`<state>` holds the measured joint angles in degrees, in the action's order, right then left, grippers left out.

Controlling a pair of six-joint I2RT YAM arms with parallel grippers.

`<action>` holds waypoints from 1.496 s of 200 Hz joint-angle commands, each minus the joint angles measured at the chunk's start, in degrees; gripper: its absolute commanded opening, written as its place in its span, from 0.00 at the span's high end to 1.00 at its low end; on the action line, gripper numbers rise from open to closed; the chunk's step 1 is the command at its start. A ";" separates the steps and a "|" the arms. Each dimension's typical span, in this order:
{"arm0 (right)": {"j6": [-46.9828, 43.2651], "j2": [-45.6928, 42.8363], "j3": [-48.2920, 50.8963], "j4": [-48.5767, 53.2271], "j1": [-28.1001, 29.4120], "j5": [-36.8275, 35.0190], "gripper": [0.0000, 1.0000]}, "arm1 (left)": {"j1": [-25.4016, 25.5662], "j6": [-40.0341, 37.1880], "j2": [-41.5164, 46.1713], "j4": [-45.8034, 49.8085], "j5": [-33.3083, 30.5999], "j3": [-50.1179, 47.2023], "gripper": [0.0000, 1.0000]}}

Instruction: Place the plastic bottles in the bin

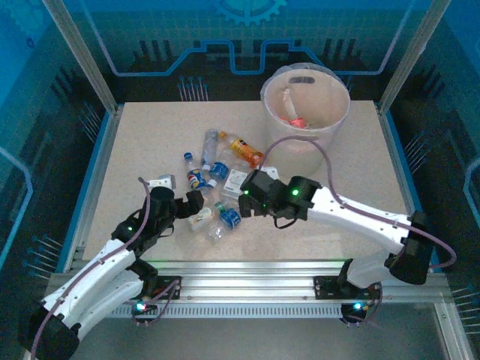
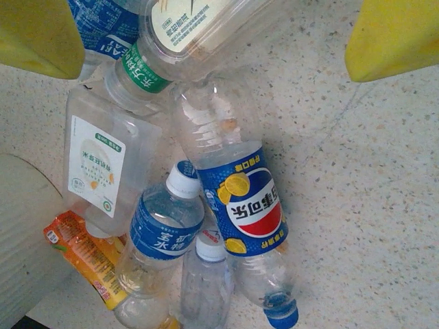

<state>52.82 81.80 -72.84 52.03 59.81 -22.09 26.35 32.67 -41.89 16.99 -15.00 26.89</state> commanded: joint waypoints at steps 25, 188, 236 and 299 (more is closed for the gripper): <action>2.85 6.64 -0.18 -4.59 2.85 8.87 0.00 | -0.44 0.74 -1.26 -3.03 2.49 -0.60 0.01; 4.38 20.19 0.10 -19.15 -0.72 22.82 0.00 | -1.13 1.70 -1.44 -3.33 1.99 -3.02 0.01; 5.69 21.51 0.99 -21.82 -1.69 24.16 0.00 | -1.30 1.70 -1.35 -3.54 2.17 -3.42 0.01; 6.07 25.45 -0.78 -20.30 -1.94 23.11 0.00 | -1.57 1.95 -1.48 -4.14 2.78 -3.82 0.01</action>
<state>58.22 105.34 -72.82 30.37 58.43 1.13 25.28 34.22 -43.20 14.06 -13.15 23.88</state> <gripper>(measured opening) 0.998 0.990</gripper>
